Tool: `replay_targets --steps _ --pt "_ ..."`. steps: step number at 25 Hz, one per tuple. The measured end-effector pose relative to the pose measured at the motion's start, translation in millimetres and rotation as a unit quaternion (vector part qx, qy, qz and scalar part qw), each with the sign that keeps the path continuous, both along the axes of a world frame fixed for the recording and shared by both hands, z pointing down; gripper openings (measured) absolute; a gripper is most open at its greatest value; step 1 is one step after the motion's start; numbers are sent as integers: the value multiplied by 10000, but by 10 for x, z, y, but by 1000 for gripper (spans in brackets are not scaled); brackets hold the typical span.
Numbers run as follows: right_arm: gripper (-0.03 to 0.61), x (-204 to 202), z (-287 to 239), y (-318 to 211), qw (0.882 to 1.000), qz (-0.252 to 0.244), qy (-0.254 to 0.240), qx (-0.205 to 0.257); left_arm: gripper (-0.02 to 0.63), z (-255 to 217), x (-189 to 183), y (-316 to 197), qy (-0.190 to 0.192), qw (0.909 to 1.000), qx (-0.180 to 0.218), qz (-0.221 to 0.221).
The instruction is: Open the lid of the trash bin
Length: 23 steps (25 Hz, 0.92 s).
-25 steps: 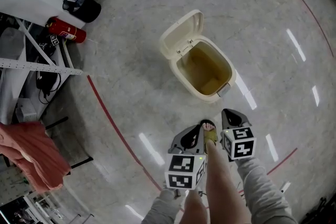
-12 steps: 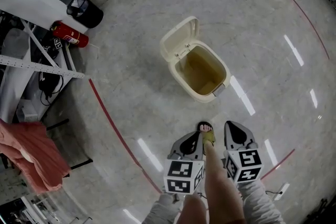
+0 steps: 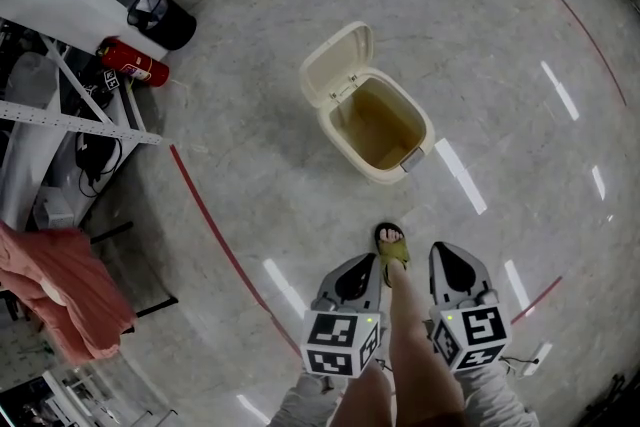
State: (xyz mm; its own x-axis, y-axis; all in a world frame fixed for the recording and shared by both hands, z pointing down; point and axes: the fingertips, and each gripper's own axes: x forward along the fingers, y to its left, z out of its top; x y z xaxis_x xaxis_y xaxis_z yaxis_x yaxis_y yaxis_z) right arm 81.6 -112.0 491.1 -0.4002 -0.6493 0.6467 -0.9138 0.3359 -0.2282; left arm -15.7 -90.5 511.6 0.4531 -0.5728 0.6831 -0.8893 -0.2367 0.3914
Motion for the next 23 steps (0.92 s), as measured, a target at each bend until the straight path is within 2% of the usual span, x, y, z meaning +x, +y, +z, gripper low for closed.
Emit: replay_targets --steps 9,23 --pt "-4 -105 -144 32 9998 -147 -79 145 5 -27 -8 -25 37 10000 26 -83" --pt "-3 -118 -109 -54 9997 -190 -22 127 5 -92 -11 -212 99 9997 157 -142"
